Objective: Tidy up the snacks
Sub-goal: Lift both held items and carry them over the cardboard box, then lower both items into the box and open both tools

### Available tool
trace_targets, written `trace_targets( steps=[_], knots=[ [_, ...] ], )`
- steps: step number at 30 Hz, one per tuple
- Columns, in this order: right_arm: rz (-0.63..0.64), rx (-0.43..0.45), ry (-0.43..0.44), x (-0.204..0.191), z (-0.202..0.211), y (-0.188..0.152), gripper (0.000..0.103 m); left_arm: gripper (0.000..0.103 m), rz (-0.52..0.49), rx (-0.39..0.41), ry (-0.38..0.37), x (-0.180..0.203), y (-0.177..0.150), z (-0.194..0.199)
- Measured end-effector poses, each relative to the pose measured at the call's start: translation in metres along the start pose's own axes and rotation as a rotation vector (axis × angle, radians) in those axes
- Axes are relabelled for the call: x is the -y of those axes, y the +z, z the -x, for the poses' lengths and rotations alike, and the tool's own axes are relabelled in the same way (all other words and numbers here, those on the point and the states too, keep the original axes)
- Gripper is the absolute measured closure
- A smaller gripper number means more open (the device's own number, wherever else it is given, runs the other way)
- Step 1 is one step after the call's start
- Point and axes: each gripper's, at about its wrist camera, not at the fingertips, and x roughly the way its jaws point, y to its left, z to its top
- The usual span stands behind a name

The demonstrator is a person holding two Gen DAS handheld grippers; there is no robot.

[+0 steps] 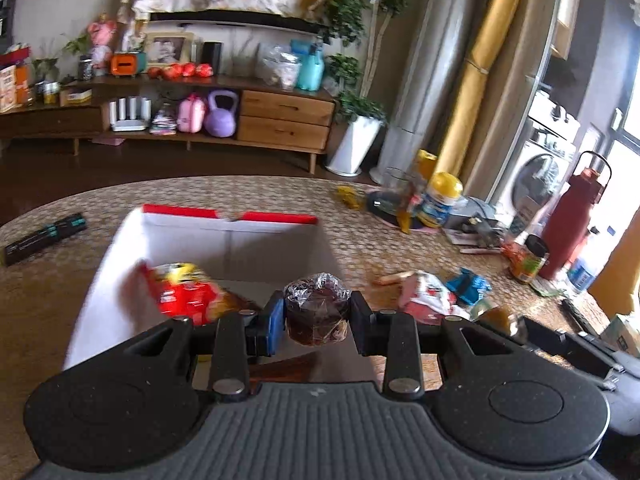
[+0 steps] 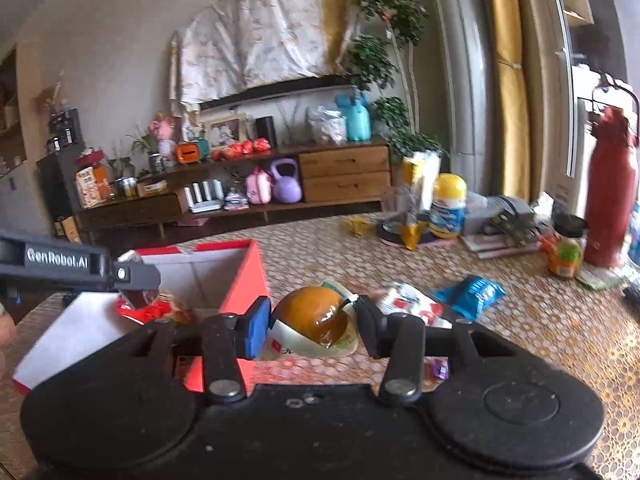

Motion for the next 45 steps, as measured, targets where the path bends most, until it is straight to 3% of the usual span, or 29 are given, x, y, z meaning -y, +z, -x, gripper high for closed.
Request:
trace_targets(
  steps=[12,23,35,45],
  knots=[
    [0.111,-0.022,0.14,-0.069,-0.009,0.009,0.058,0.07,0.047,-0.026,0.098,-0.067,-0.018,0.01],
    [0.214,-0.153,0.242,-0.126,-0.029,-0.015,0.059,0.07,0.05,-0.087,0.107,-0.087,-0.035,-0.003],
    [0.226,-0.274,0.268,-0.14,-0.042,-0.032,0.058,0.07,0.039,-0.107,0.114,-0.092,-0.04,-0.013],
    [0.236,-0.317,0.262,-0.14,-0.053,-0.038,0.058,0.07,-0.018,-0.109,0.139,-0.086,-0.041,-0.017]
  ],
)
